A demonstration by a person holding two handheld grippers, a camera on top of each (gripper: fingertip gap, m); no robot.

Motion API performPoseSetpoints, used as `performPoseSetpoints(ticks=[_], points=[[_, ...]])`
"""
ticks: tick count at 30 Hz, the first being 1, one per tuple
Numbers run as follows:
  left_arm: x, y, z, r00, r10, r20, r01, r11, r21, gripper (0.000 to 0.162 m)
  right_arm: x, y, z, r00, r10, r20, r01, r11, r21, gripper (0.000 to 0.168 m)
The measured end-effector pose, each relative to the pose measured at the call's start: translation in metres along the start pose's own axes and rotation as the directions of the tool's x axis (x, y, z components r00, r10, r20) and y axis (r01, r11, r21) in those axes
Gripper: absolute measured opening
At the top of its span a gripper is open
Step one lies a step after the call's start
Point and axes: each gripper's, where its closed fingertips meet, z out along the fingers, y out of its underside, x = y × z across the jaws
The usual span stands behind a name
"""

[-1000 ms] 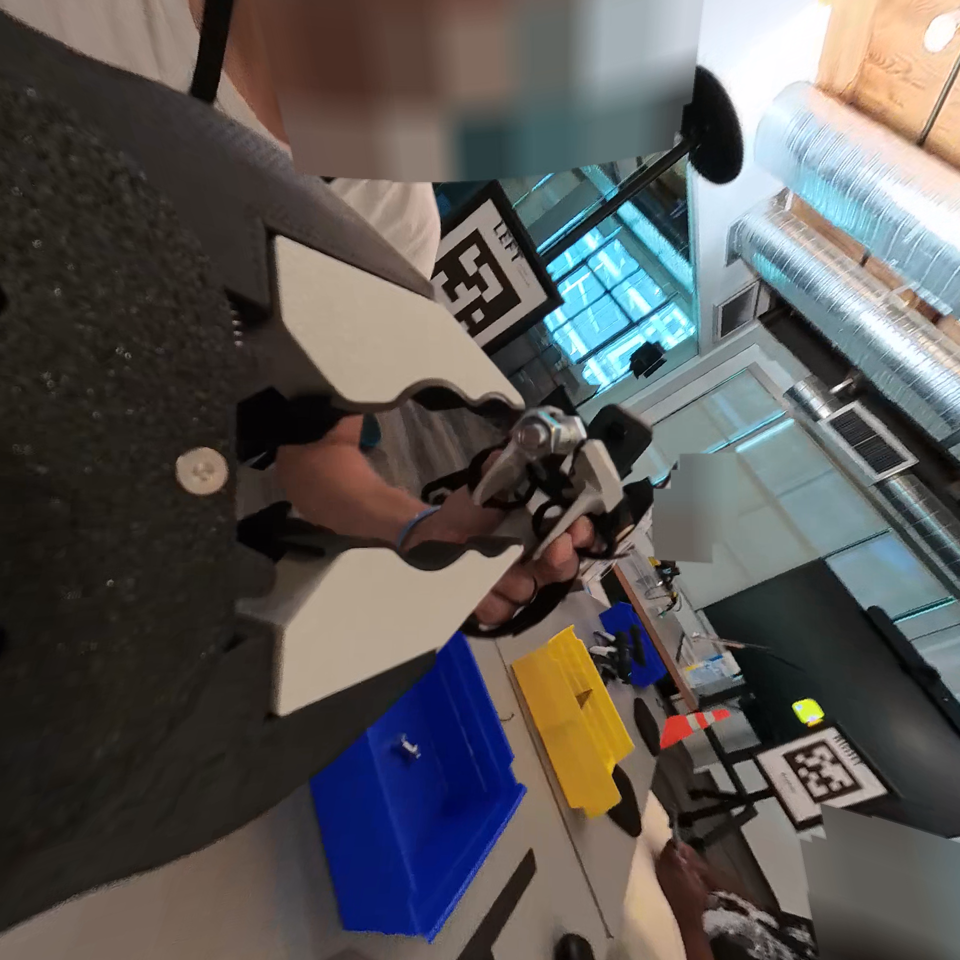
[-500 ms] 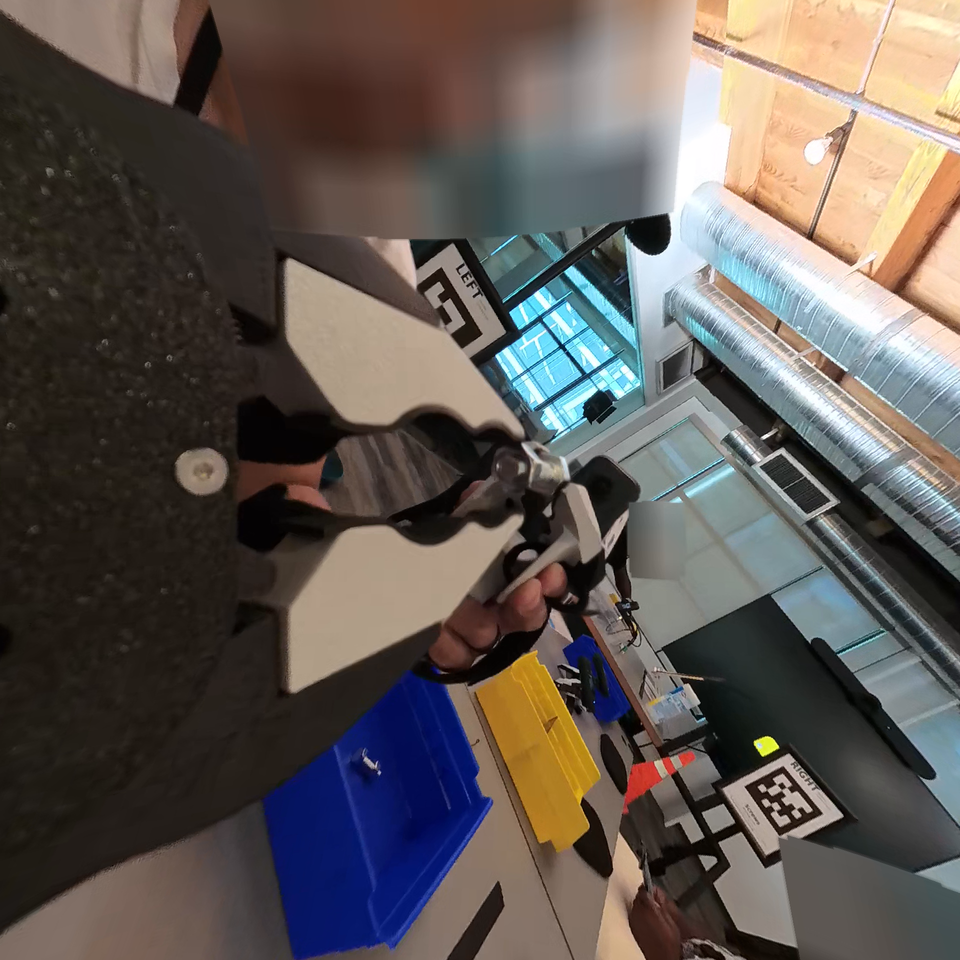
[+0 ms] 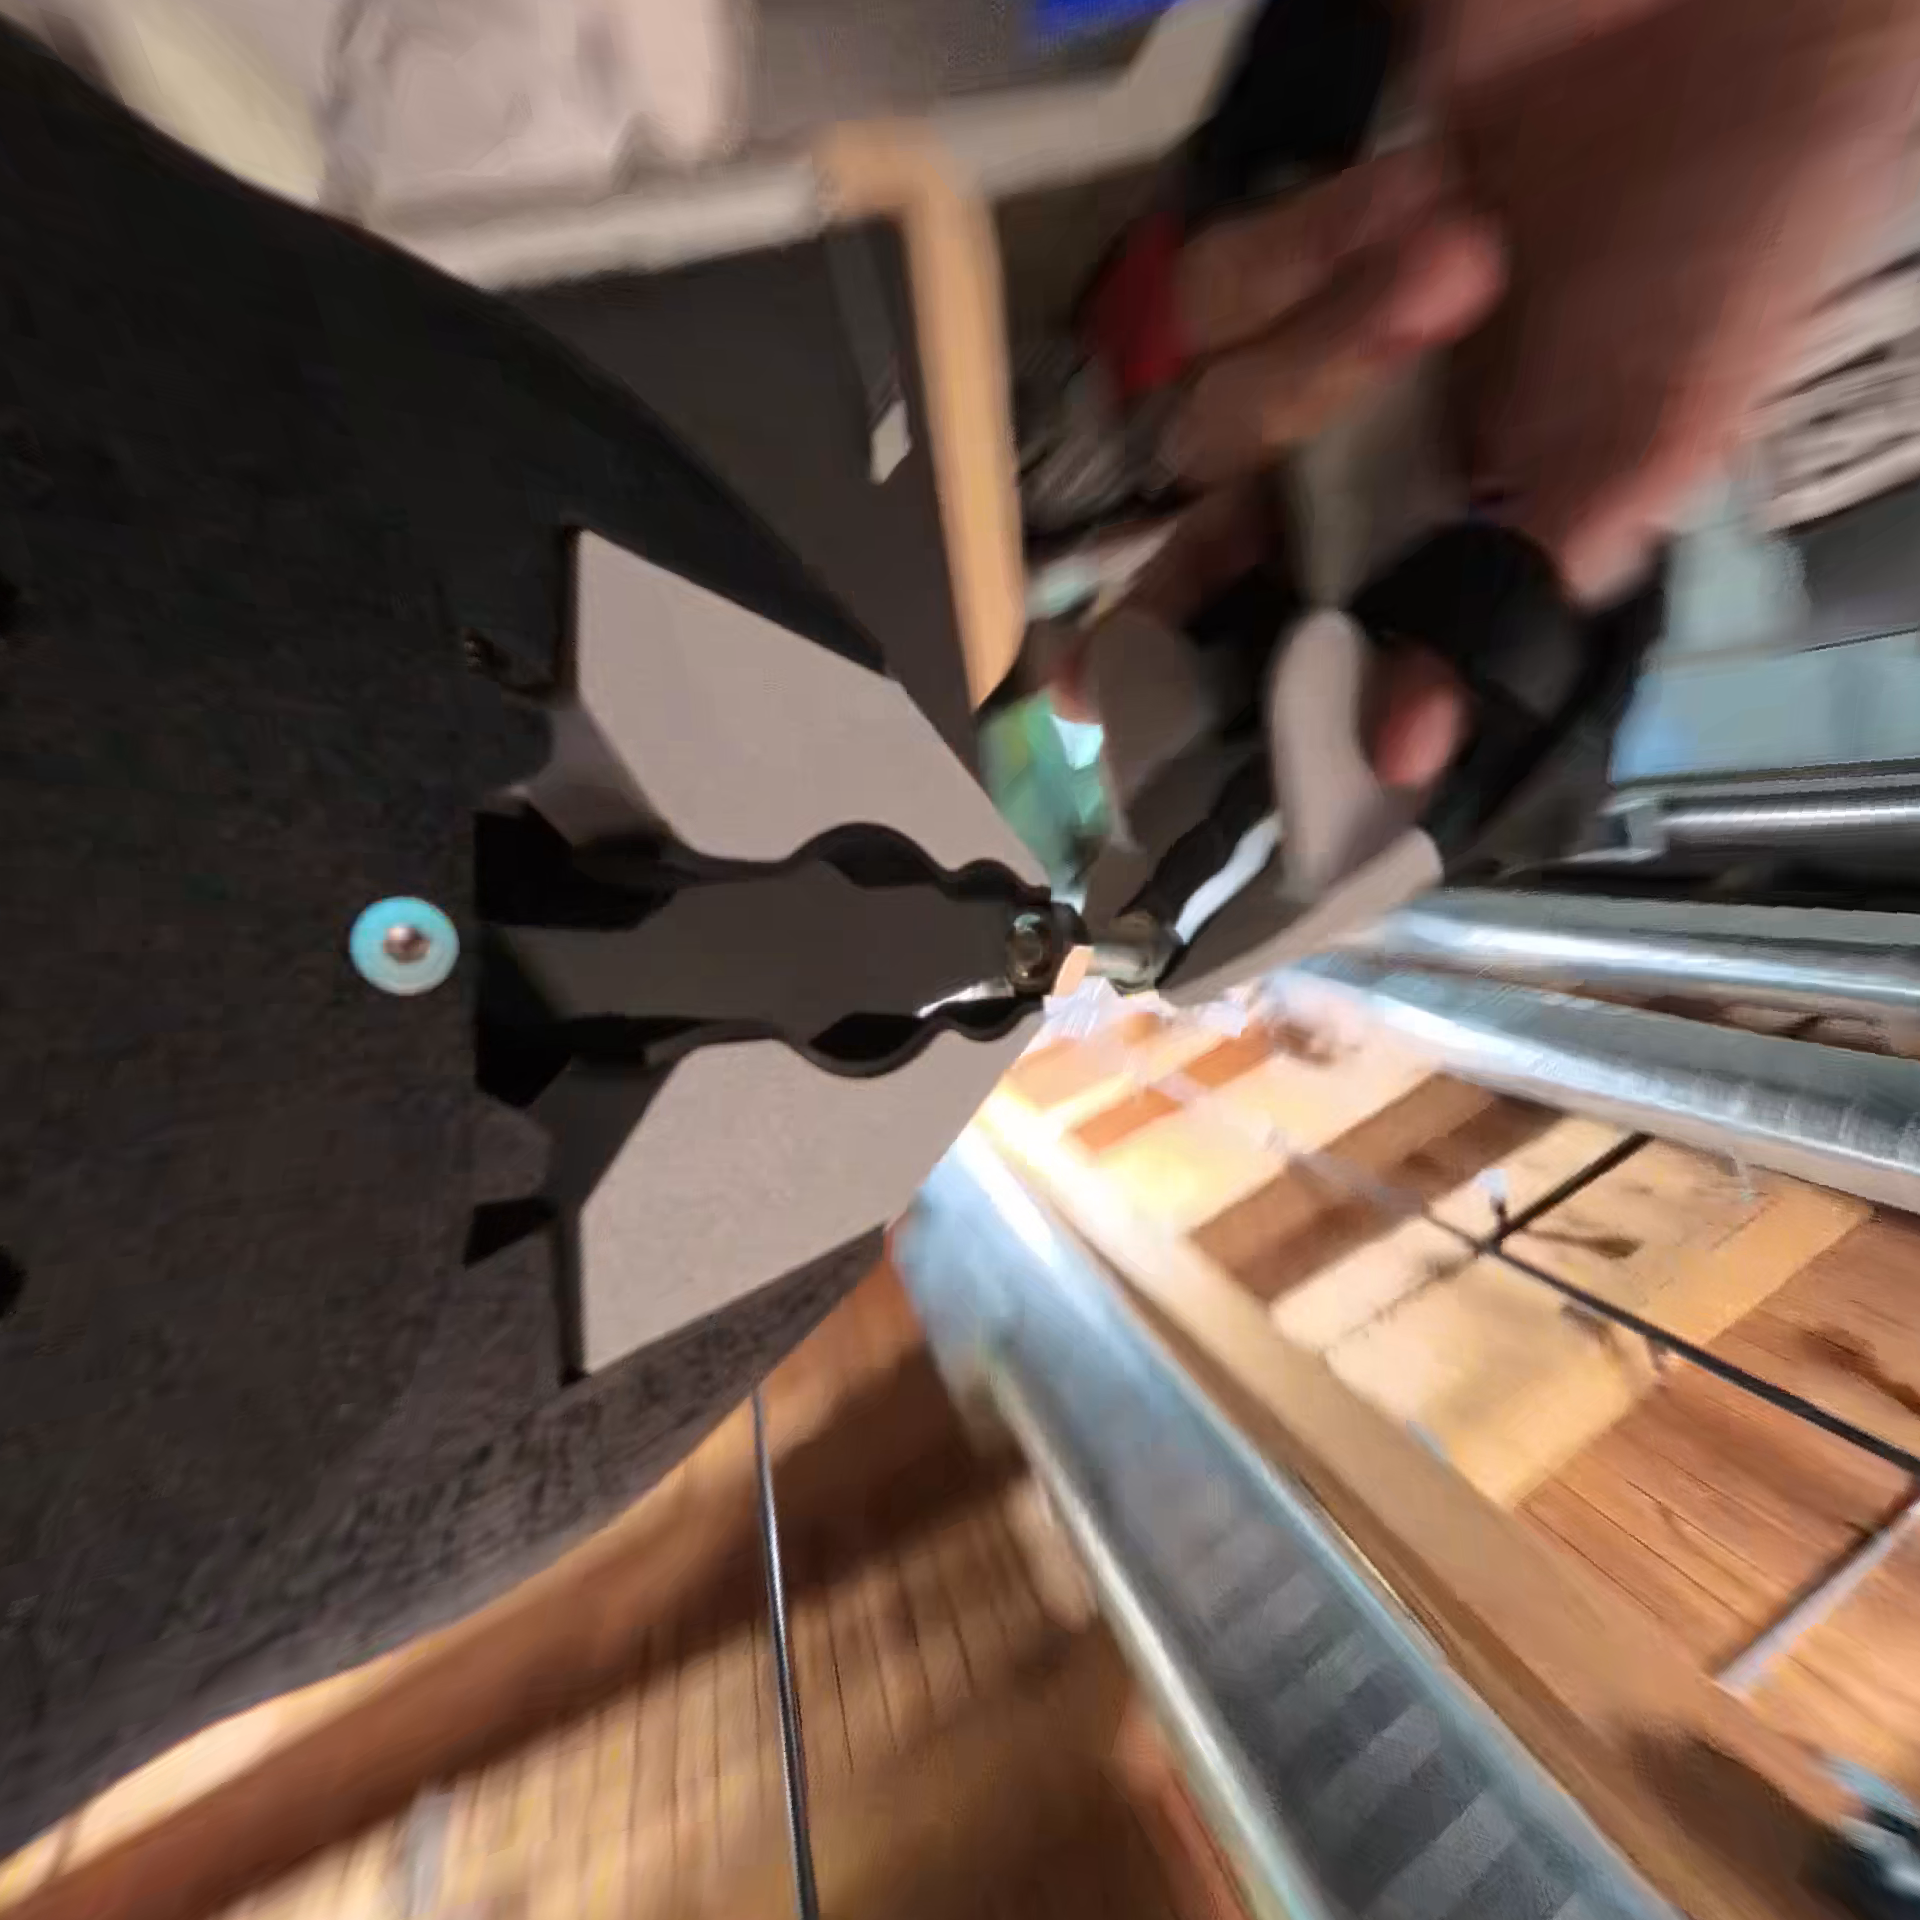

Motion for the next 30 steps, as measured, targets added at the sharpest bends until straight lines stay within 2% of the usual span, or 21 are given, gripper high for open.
performPoseSetpoints(ticks=[1,3,6,7,9,11,12,13,14,15,16,19,21,22,24,26,30], points=[[-0.005,0.001,-0.002,0.999,-0.010,0.037,0.011,1.000,-0.010,0.017,-0.003,0.005,0.002,0.988,-0.153,-0.028,0.151,0.986,-0.066,0.017],[-0.007,0.000,-0.004,0.999,-0.018,0.047,0.019,1.000,-0.011,0.017,-0.003,0.004,0.004,0.939,-0.325,-0.112,0.314,0.944,-0.102,0.017],[-0.002,-0.005,-0.006,0.999,0.000,0.048,0.000,1.000,0.003,0.017,-0.002,0.000,0.007,0.933,-0.294,-0.209,0.288,0.956,-0.059,0.023],[0.000,-0.007,-0.007,0.998,0.028,0.059,-0.028,1.000,0.004,0.017,-0.001,0.003,0.009,0.955,-0.223,-0.195,0.216,0.975,-0.059,0.028],[0.004,-0.011,-0.009,0.994,0.080,0.074,-0.081,0.997,0.007,0.017,0.004,0.007,0.012,0.987,0.049,-0.151,-0.053,0.998,-0.021,0.038],[0.008,-0.017,-0.012,0.986,0.140,0.088,-0.143,0.990,0.022,0.018,0.006,0.002,0.011,0.924,0.382,-0.030,-0.379,0.923,0.058,0.048],[0.011,-0.020,-0.014,0.981,0.171,0.089,-0.174,0.984,0.030,0.018,0.004,-0.005,0.010,0.846,0.526,0.083,-0.532,0.842,0.085,0.048],[0.015,-0.023,-0.016,0.975,0.204,0.086,-0.208,0.977,0.040,0.018,0.007,-0.010,0.009,0.735,0.656,0.169,-0.675,0.731,0.097,0.048],[0.019,-0.026,-0.017,0.967,0.239,0.083,-0.244,0.969,0.049,0.018,0.009,-0.017,0.007,0.600,0.752,0.273,-0.795,0.598,0.100,0.047],[0.024,-0.028,-0.019,0.957,0.279,0.081,-0.284,0.957,0.058,0.018,0.012,-0.025,0.003,0.443,0.808,0.389,-0.890,0.448,0.083,0.038],[0.028,-0.030,-0.020,0.943,0.323,0.079,-0.328,0.943,0.062,0.017,0.014,-0.027,0.002,0.273,0.839,0.470,-0.955,0.295,0.029,0.036],[0.041,-0.032,-0.024,0.894,0.441,0.079,-0.445,0.894,0.050,0.017,0.015,-0.025,0.004,-0.205,0.780,0.591,-0.976,-0.116,-0.186,0.036],[0.049,-0.031,-0.025,0.864,0.499,0.070,-0.502,0.864,0.033,0.017,0.012,-0.030,0.000,-0.451,0.615,0.647,-0.892,-0.290,-0.346,0.040],[0.053,-0.030,-0.026,0.849,0.525,0.062,-0.527,0.849,0.027,0.018,0.009,-0.028,0.002,-0.548,0.562,0.620,-0.836,-0.360,-0.414,0.039],[0.060,-0.027,-0.025,0.824,0.565,0.042,-0.566,0.824,0.014,0.018,0.002,-0.027,0.006,-0.672,0.464,0.577,-0.740,-0.446,-0.504,0.033],[0.062,-0.025,-0.023,0.813,0.581,0.040,-0.581,0.814,-0.001,0.018,0.002,-0.032,0.007,-0.739,0.367,0.565,-0.669,-0.501,-0.549,0.033],[0.056,-0.020,-0.018,0.818,0.572,0.051,-0.572,0.820,-0.031,0.018,0.006,-0.044,0.009,-0.736,0.329,0.592,-0.664,-0.519,-0.538,0.032]])
